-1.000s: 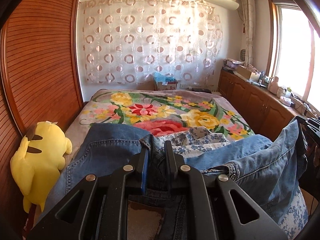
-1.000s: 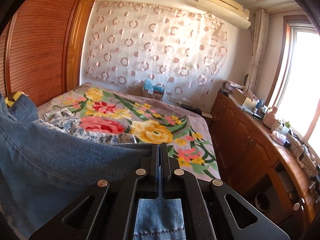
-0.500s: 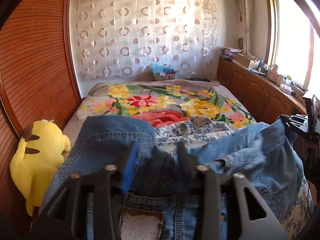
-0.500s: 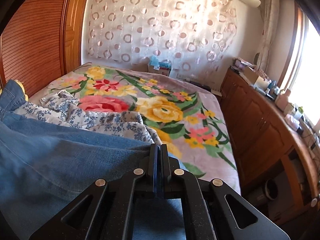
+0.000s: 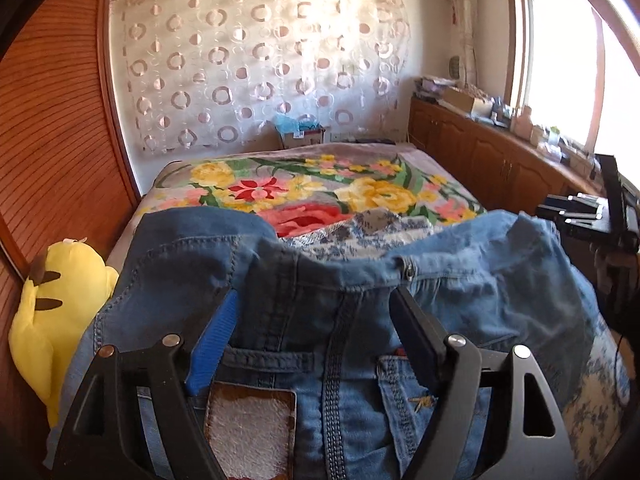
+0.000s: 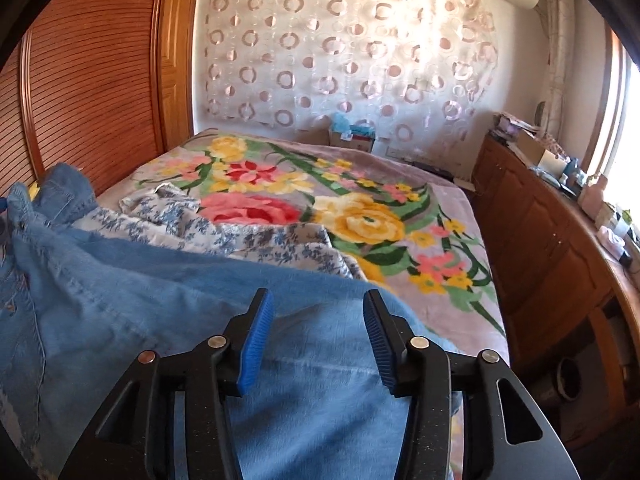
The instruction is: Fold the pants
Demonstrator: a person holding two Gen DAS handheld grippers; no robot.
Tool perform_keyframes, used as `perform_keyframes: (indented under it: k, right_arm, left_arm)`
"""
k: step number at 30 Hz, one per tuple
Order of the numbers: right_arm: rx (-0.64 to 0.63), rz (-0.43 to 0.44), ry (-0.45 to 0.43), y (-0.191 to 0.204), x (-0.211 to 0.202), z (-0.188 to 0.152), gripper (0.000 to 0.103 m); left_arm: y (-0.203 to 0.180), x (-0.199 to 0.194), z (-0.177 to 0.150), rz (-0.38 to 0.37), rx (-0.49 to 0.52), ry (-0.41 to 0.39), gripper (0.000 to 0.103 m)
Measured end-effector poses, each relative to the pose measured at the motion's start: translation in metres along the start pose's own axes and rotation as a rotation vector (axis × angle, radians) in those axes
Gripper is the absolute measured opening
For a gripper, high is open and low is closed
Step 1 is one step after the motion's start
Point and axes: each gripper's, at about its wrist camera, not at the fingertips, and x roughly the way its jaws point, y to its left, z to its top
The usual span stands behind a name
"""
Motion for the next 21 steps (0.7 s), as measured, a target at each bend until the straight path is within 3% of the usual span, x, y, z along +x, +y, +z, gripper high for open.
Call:
perform_keyframes:
  k: [5,14,21]
  right_arm:
    - [0.021,-0.032,0.053,-0.024,-0.004,-0.018,0.061]
    - [0.122,-0.074,0.117,-0.087,-0.018,-0.037,0.062]
    - [0.234,-0.029,0.169,-0.113,-0.001,-0.04,0.062]
  left_arm:
    - [0.001,0.001,-0.003,0.007,0.01,0.01,0.078]
    - [0.014,0.0,0.0,0.041,0.014,0.013,0.078]
    - [0.037,0.005,-0.002,0.067,-0.007,0.04,0.078]
